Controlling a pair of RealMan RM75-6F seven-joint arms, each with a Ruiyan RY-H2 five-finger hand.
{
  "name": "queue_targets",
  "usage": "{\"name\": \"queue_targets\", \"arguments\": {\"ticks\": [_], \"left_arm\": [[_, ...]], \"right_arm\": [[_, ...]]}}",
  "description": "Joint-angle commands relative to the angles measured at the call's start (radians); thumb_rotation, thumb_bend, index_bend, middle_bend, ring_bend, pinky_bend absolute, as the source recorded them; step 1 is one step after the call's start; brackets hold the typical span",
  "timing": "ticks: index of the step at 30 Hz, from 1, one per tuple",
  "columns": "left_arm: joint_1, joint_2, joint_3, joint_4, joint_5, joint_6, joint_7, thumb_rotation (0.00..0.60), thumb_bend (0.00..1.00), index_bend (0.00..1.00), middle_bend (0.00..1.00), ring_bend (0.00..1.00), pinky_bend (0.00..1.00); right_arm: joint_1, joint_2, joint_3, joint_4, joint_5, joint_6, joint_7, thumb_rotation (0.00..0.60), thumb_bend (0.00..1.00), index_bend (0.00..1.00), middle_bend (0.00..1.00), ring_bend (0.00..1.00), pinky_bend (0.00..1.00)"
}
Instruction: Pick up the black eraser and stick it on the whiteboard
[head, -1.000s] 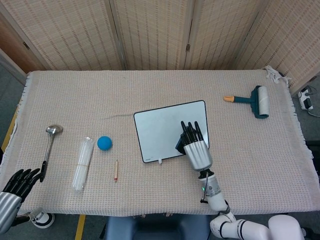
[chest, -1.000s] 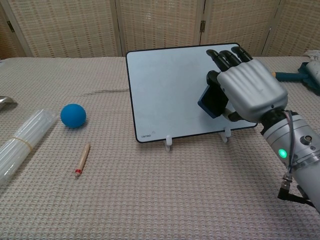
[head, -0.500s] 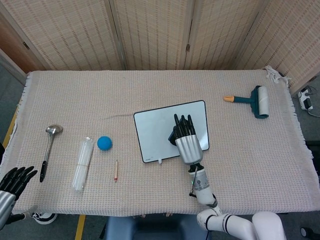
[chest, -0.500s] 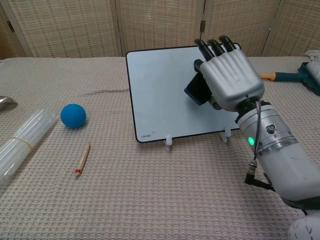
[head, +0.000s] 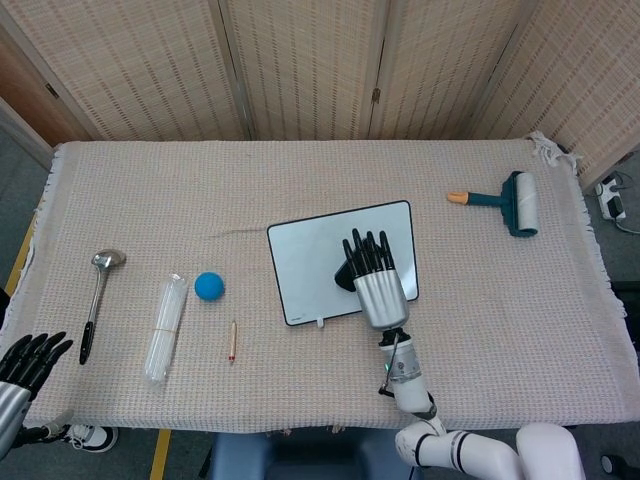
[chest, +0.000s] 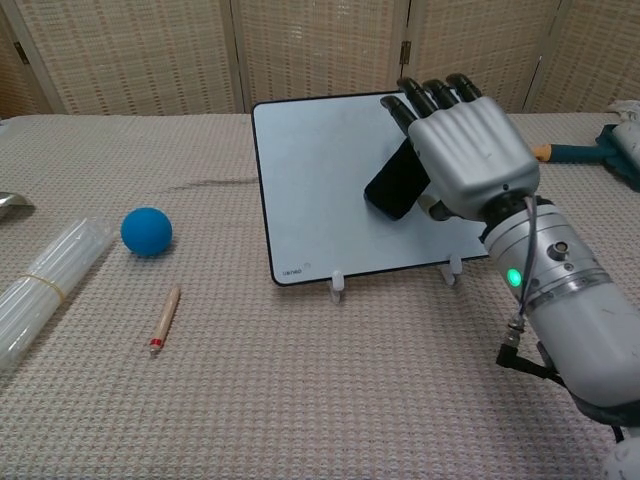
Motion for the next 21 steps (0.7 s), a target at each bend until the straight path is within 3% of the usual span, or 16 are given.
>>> {"name": "queue_targets", "arguments": {"ticks": [1,4,6,8,10,12,16,21], "left_arm": [[0.0,-0.006,-0.001,-0.001,-0.001,-0.006,0.017,0.6,0.2,0.05,0.1,0.05,0.06],[-0.001,-0.018,0.0,-0.015,0.005,-0.02,0.07,0.6,0.2,0.05,0.1,0.05,0.06],[0.0,-0.024,0.0,-0.029,0.007,-0.026,0.1,0.6,0.2,0.05,0.1,0.05,0.06],[0.0,-0.03,0.004,-0.049,0.013,-0.035,0.129,0.6,0.2,0.05,0.1,0.05,0.06],[0.003,-0.03,0.01,-0.073,0.023,-0.034,0.134,0.6,0.2,0.05,0.1,0.05,0.06],[0.011,-0.03,0.007,-0.082,0.022,-0.02,0.143,0.6,0.2,0.05,0.1,0.05,0.06],[0.012,-0.041,0.005,-0.1,0.009,-0.036,0.166,0.6,0.2,0.05,0.1,0.05,0.06],[0.017,-0.051,0.013,-0.115,0.001,-0.061,0.209,0.6,0.2,0.05,0.1,0.05,0.06]], "right_arm": [[-0.11,0.152,-0.084,-0.283,0.01,0.049,-0.072,0.6,0.31,0.0,0.0,0.0,0.0],[-0.206,0.302,-0.149,-0.609,0.104,0.067,-0.195,0.6,0.31,0.0,0.0,0.0,0.0],[-0.246,0.392,-0.192,-0.754,0.119,0.084,-0.219,0.6,0.31,0.0,0.0,0.0,0.0],[-0.29,0.502,-0.26,-0.861,0.093,0.109,-0.207,0.6,0.31,0.0,0.0,0.0,0.0],[-0.355,0.636,-0.363,-0.924,0.04,0.137,-0.107,0.6,0.31,0.0,0.0,0.0,0.0],[-0.4,0.748,-0.45,-0.929,-0.024,0.149,0.027,0.6,0.31,0.0,0.0,0.0,0.0],[-0.487,0.871,-0.557,-0.814,-0.145,0.22,0.261,0.6,0.31,0.0,0.0,0.0,0.0],[-0.636,0.814,-0.562,-0.54,-0.267,0.427,0.55,0.6,0.31,0.0,0.0,0.0,0.0]]}}
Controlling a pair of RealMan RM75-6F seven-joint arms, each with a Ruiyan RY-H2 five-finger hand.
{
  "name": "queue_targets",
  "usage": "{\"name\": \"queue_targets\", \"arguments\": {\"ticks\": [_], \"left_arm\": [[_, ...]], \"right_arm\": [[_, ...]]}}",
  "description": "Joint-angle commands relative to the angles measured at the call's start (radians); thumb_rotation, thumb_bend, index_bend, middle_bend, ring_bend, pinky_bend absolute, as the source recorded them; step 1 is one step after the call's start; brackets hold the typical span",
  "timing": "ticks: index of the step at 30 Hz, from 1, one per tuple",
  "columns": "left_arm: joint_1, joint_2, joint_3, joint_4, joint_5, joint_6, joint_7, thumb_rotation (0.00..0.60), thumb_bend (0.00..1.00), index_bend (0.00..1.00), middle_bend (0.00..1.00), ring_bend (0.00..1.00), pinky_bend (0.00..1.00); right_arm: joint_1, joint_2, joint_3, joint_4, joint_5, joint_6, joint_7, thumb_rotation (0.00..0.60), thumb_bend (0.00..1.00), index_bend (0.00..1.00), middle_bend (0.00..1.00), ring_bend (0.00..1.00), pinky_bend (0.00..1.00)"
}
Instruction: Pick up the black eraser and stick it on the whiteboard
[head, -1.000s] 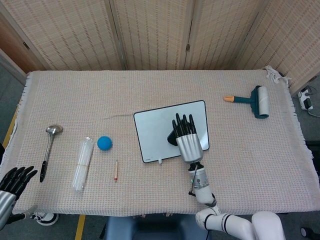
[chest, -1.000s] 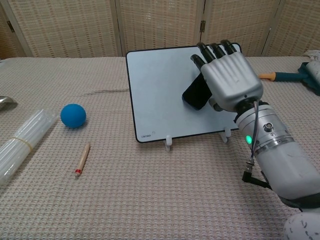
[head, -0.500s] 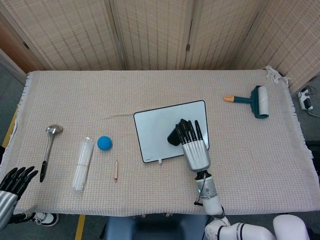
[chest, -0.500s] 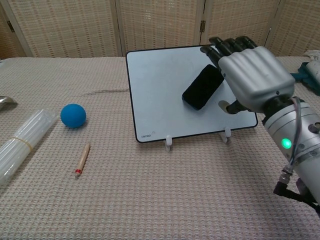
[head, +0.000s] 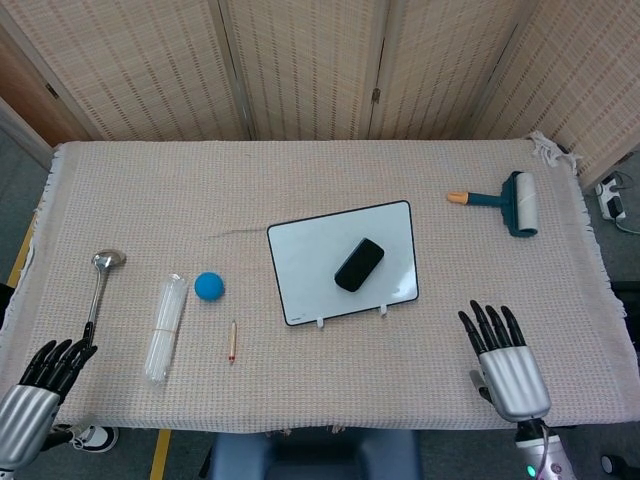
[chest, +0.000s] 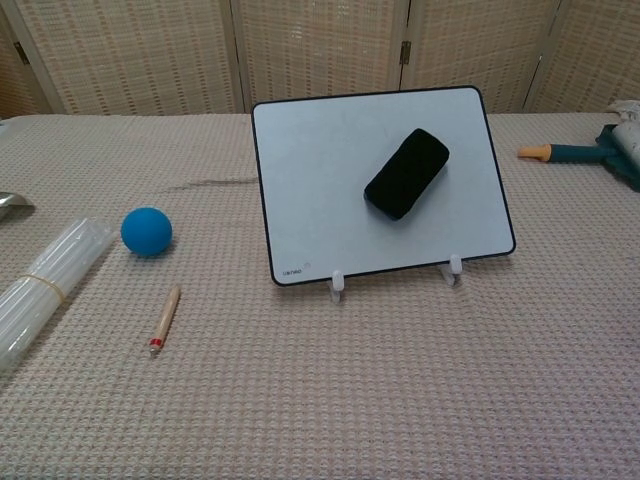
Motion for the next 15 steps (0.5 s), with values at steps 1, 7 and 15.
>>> {"name": "queue_targets", "arguments": {"ticks": [1,7,15], "left_arm": [[0.008,-0.005,0.003,-0.011,-0.004,-0.001,0.024,0.6,0.2,0.05,0.1,0.05,0.06],[0.029,-0.013,0.005,-0.002,0.032,0.047,0.052,0.6,0.2,0.05,0.1,0.05,0.06],[0.033,-0.017,0.008,0.003,0.043,0.05,0.059,0.6,0.2,0.05,0.1,0.05,0.06]], "right_arm": [[-0.201,0.005,-0.083,0.293,-0.142,0.209,0.285,0.6,0.31,0.0,0.0,0.0,0.0],[-0.224,0.034,-0.075,0.307,-0.156,0.174,0.279,0.6,0.31,0.0,0.0,0.0,0.0],[-0.225,0.081,-0.053,0.27,-0.143,0.108,0.331,0.6,0.31,0.0,0.0,0.0,0.0]]}}
